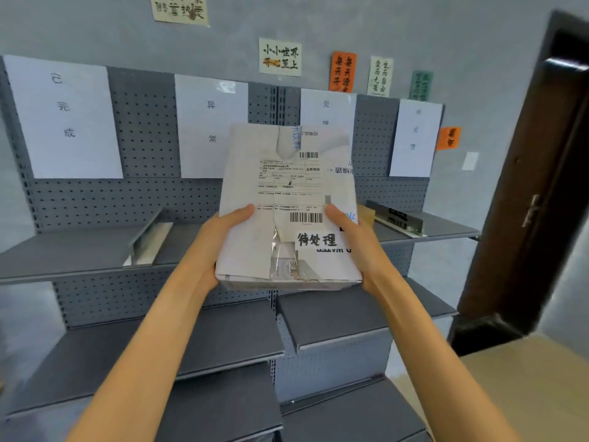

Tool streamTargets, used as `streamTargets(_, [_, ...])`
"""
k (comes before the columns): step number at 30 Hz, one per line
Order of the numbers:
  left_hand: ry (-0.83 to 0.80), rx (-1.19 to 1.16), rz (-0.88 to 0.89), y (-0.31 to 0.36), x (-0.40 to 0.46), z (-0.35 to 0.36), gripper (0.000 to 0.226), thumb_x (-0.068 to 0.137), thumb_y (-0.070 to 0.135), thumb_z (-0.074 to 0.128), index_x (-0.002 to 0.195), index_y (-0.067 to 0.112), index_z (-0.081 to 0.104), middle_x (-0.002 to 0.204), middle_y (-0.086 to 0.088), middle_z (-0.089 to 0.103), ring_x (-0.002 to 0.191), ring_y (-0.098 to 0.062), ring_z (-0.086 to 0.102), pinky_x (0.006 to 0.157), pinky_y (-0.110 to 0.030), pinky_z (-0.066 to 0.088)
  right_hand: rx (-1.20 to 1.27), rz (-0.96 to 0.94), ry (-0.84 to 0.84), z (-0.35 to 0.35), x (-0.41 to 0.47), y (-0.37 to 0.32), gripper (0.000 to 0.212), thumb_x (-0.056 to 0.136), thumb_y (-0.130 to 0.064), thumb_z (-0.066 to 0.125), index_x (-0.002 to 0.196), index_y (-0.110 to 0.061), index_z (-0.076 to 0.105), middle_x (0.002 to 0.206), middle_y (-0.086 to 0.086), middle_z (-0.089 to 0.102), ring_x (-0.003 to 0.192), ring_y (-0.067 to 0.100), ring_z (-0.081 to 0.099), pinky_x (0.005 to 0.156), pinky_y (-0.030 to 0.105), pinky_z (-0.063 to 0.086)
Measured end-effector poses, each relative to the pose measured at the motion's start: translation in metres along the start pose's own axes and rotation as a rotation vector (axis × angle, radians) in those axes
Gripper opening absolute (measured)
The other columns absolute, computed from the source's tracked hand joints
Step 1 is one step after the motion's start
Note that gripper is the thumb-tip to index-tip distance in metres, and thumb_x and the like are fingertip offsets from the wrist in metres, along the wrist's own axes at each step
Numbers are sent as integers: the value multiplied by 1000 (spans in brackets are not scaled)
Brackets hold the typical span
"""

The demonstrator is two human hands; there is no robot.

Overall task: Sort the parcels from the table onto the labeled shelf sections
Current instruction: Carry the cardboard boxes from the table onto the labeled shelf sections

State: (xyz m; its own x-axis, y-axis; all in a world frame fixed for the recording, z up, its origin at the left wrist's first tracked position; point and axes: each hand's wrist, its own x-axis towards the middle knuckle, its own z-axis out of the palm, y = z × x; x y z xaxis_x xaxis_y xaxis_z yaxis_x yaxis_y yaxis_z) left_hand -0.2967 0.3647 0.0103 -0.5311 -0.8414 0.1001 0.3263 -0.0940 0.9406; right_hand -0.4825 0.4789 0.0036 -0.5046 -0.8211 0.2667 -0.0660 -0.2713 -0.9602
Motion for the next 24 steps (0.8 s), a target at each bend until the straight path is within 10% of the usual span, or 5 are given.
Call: streamTargets(24, [-422,89,-98,-123,130,306,25,87,33,66,107,18,70,100,0,75,88,-15,73,77,-32,55,-153,62,378,-317,40,-13,33,93,-44,58,118,-23,64,102,2,75,93,25,72,89,43,56])
